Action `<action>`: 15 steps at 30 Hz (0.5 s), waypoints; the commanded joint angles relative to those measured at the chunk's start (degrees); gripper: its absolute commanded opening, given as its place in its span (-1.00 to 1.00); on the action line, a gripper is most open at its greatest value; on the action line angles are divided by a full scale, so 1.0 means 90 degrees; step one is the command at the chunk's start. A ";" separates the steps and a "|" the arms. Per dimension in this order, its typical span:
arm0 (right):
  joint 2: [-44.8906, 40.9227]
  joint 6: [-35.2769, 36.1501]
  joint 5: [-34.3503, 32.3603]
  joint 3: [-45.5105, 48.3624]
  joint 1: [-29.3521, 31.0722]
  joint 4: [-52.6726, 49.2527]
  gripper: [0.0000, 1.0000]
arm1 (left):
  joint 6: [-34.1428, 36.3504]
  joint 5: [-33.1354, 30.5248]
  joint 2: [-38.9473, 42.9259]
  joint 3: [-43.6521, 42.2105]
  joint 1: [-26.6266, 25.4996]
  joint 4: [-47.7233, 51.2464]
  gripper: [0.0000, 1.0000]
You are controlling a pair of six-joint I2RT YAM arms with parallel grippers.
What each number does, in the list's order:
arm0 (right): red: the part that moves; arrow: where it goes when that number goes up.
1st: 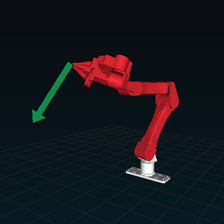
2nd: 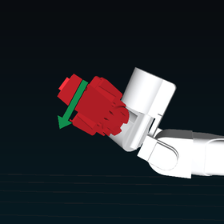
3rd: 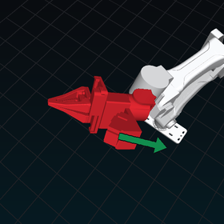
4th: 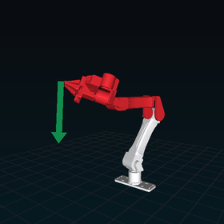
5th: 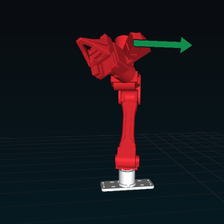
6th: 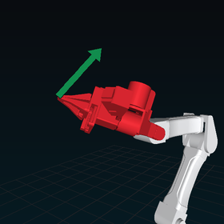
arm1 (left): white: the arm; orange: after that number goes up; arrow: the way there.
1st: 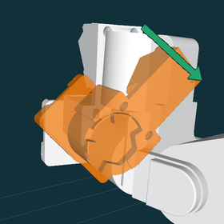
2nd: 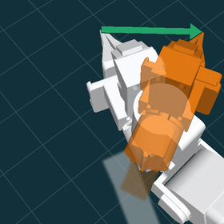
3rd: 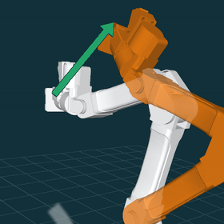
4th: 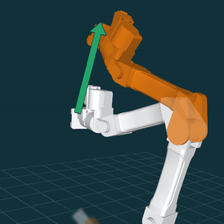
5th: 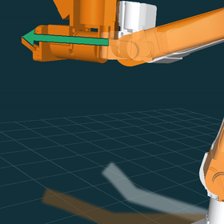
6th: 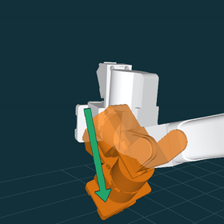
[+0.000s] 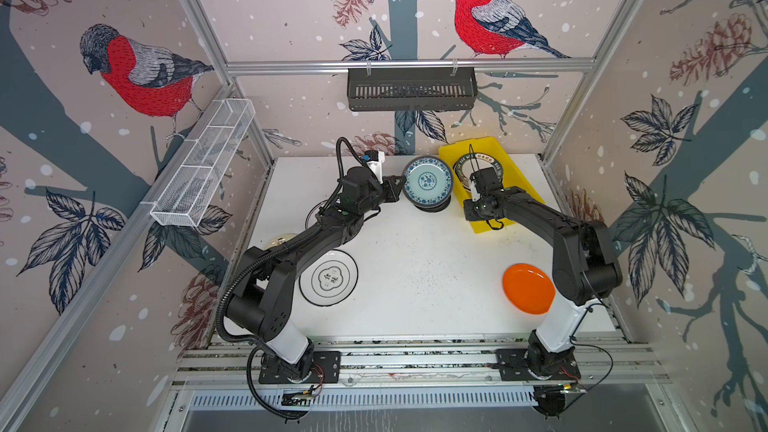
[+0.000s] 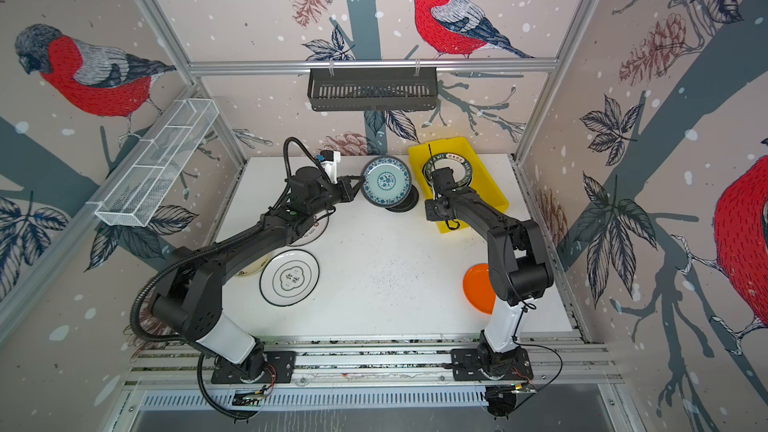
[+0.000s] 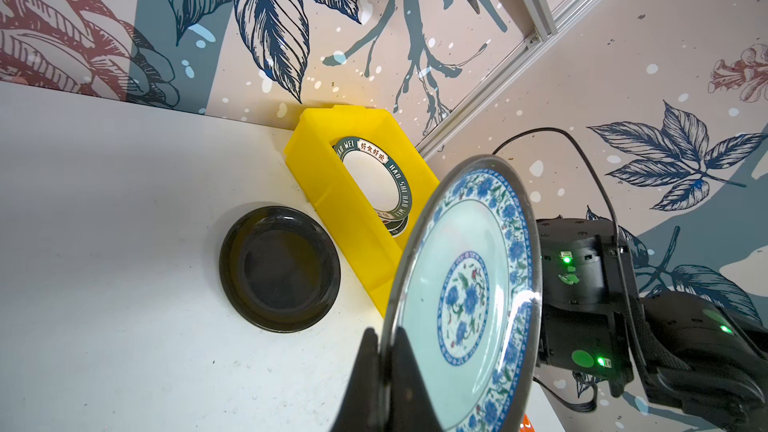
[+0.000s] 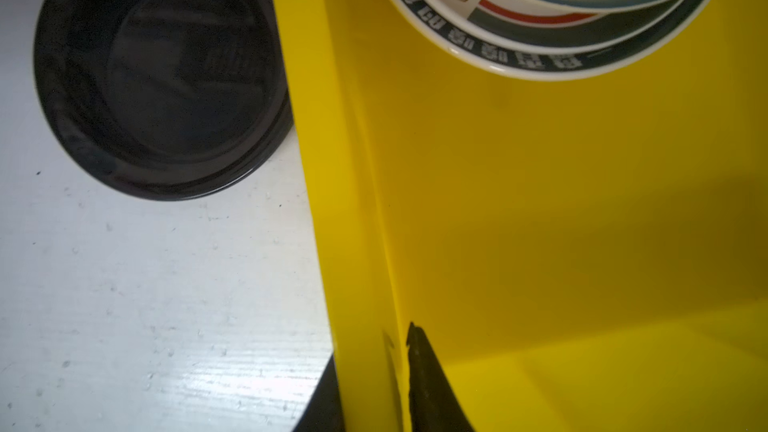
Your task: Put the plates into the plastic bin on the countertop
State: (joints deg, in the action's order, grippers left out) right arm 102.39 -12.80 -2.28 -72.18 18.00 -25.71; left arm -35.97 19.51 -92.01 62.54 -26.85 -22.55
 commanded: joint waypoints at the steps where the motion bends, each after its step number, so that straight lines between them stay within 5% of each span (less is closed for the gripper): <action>1: -0.0311 -0.0345 -0.0122 0.0236 0.0135 -0.0131 -0.54 | -0.0065 0.0072 0.0047 0.0001 0.0024 -0.0466 -1.00; 15: -0.1246 -0.0828 0.0089 0.1306 0.1203 -0.0056 -0.64 | 0.0048 0.0106 -0.0444 0.0357 0.0122 -0.0340 -1.00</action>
State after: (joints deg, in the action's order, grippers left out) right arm 92.47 -18.35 -3.36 -61.43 27.73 -26.79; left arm -35.92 19.46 -94.89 64.51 -25.91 -23.11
